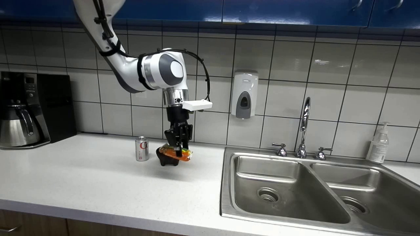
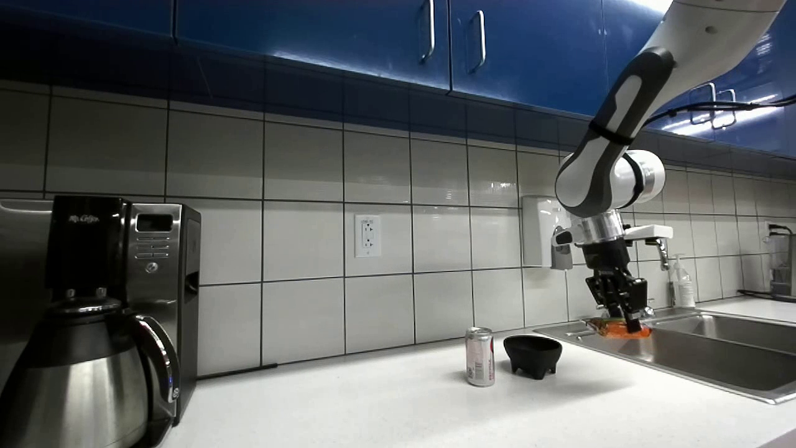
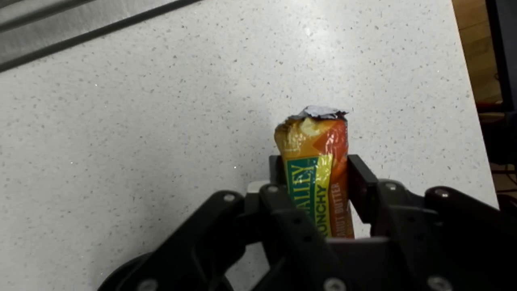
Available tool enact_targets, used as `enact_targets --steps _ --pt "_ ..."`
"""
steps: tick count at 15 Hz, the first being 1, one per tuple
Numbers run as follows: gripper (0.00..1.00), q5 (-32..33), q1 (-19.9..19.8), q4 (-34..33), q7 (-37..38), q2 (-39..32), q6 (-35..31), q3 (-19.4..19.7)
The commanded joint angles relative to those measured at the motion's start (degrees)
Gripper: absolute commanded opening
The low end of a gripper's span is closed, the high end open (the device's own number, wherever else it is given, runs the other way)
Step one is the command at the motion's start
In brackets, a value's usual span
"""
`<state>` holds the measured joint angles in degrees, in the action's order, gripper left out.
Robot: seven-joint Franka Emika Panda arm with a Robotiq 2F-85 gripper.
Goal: Put the candy bar into the black bowl
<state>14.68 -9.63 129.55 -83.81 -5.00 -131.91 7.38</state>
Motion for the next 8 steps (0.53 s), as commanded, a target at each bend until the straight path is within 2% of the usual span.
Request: enact_targets --steps 1,8 --pt "0.16 -3.2 0.6 0.7 4.3 1.8 -0.8 -0.3" --pt "0.16 -8.5 2.1 -0.4 10.6 0.6 -1.2 -0.9"
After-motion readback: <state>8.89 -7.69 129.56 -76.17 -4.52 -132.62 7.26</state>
